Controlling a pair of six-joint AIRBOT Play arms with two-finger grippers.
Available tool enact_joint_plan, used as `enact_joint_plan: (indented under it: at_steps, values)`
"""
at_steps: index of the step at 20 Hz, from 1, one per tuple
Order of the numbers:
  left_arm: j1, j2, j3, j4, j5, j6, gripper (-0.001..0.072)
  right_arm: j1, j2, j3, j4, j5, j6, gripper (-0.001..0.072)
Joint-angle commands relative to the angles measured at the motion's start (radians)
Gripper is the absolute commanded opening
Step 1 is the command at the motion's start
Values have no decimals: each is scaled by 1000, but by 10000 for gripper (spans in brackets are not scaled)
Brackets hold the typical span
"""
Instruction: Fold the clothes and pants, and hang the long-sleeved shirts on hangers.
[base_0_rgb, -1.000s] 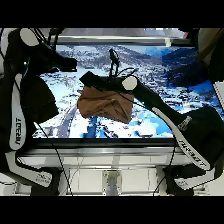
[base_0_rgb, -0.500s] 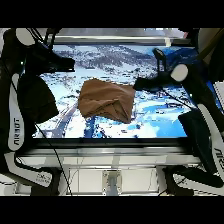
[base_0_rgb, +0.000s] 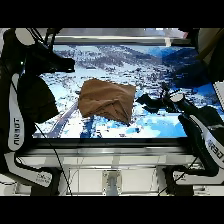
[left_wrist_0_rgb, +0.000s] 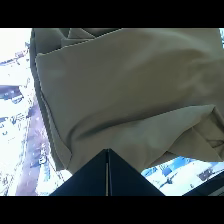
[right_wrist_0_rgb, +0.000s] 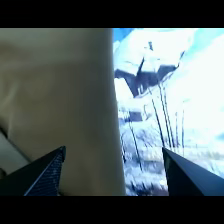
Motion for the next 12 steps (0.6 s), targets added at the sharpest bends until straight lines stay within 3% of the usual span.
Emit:
enact_joint_plan:
  at_steps: [1,8,9,11,12]
  values:
    - [1,1,0,-2,-2,-2,11,40,-157,69,91,9,-60,702]
    - [1,1,0,-2,-31,1,11,194,-314,319,102,71,-60,680]
    - [1,1,0,-2,-31,1,11,203,-314,339,102,90,-60,548]
    - [1,1,0,-2,-31,1,11,203,-306,381,92,149,-60,20]
    - [1,1,0,-2,-31,1,11,190,-296,397,82,176,-60,21]
